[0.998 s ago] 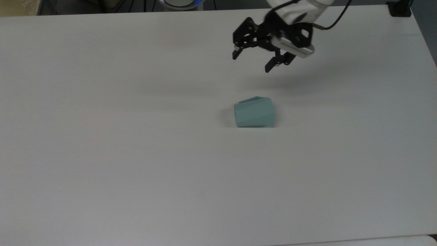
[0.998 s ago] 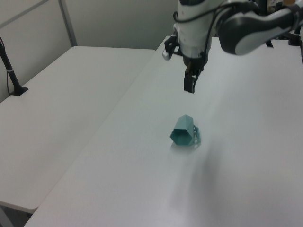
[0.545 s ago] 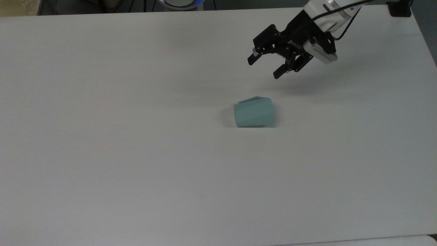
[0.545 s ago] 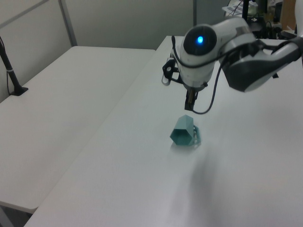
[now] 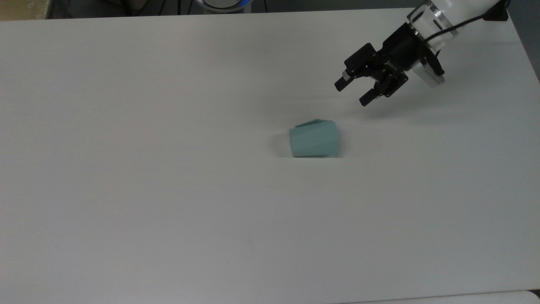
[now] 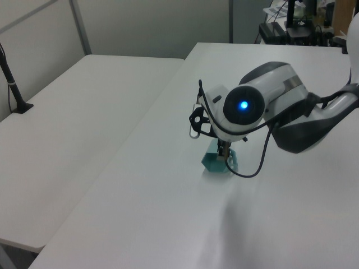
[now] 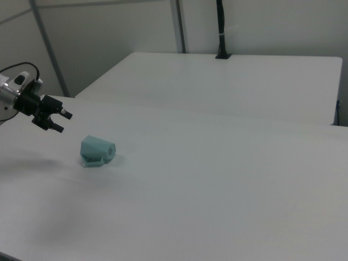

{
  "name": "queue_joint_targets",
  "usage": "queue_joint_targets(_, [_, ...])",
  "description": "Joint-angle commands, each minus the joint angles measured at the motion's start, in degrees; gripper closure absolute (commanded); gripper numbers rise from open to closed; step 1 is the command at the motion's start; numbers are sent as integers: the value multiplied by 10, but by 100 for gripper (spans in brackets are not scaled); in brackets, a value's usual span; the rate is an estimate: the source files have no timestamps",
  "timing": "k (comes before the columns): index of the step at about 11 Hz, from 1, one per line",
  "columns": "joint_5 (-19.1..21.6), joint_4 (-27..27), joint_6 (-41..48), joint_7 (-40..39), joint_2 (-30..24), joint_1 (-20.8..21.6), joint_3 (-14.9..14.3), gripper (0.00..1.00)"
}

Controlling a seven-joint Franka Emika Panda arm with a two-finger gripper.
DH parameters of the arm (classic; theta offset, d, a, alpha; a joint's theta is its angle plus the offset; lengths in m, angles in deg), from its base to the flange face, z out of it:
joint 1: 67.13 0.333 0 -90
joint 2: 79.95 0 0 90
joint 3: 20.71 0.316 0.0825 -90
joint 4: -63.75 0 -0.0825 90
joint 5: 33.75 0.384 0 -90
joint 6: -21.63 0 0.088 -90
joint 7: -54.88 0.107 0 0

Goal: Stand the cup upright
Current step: 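Move the open gripper over and lower it beside the tipped teal cup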

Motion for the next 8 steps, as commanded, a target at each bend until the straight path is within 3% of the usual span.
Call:
queue_joint_targets(1, [9,-44,30,6,27,0,-1,0])
queue_joint_targets(3, [13,-79,43,6,64,6,-6,0])
queue_joint_targets(8, [7,-82,33,15,107,6,-4,0])
